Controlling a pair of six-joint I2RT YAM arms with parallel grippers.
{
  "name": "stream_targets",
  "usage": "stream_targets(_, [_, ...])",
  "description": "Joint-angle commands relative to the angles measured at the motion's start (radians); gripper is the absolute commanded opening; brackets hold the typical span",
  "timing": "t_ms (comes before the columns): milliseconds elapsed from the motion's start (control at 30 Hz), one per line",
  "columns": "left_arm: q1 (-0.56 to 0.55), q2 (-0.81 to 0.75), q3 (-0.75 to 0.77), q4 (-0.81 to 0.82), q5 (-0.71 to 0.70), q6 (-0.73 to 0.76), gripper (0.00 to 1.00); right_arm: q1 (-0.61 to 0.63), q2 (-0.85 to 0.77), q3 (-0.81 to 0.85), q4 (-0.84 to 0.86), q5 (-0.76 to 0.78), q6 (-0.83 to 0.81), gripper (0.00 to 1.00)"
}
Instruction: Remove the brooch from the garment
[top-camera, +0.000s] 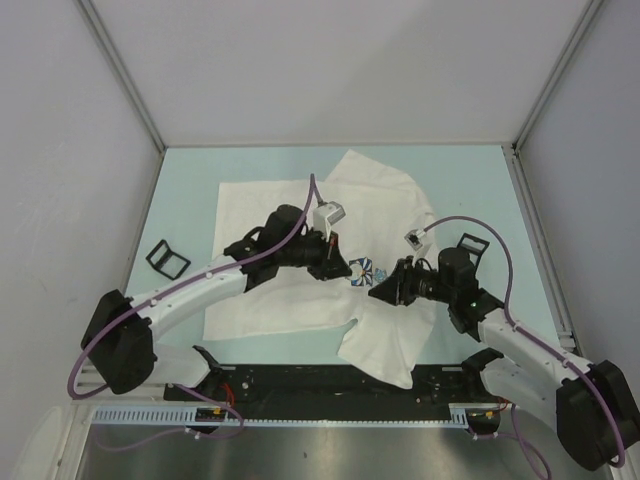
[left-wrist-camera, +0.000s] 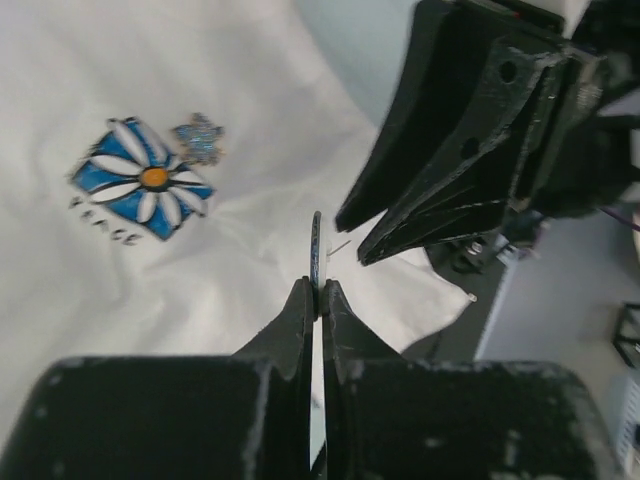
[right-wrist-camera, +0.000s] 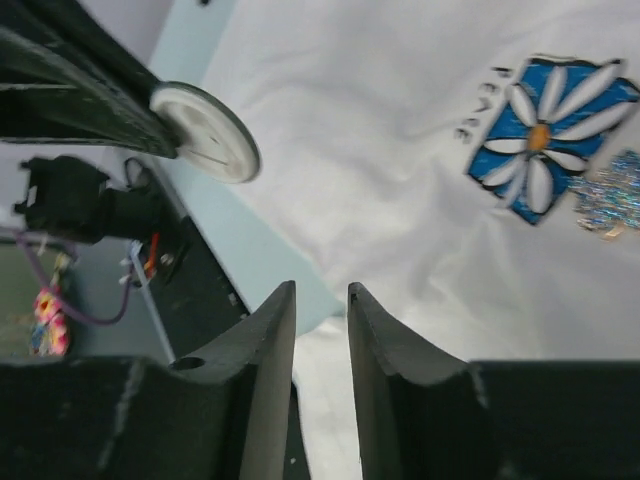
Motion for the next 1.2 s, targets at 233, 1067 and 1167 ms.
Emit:
stream_targets(233, [0.018, -0.098, -0.056, 0.262, 0.499, -0.106, 0.0, 0.01, -0.142, 0.045, 0.154, -0.347, 0.073, 0.42])
stream_targets(1067, [0.072, -0.138, -0.147, 0.358, 0.563, -0.175, 0.0, 0.061, -0.102, 0.046, 0.45, -0.35, 0.242, 0.35])
stream_targets(1167, [0.072, -0.134, -0.145, 0.36, 0.565, -0.175, 0.0, 0.061, -0.102, 0.046, 0.45, -0.342, 0.239, 0.29])
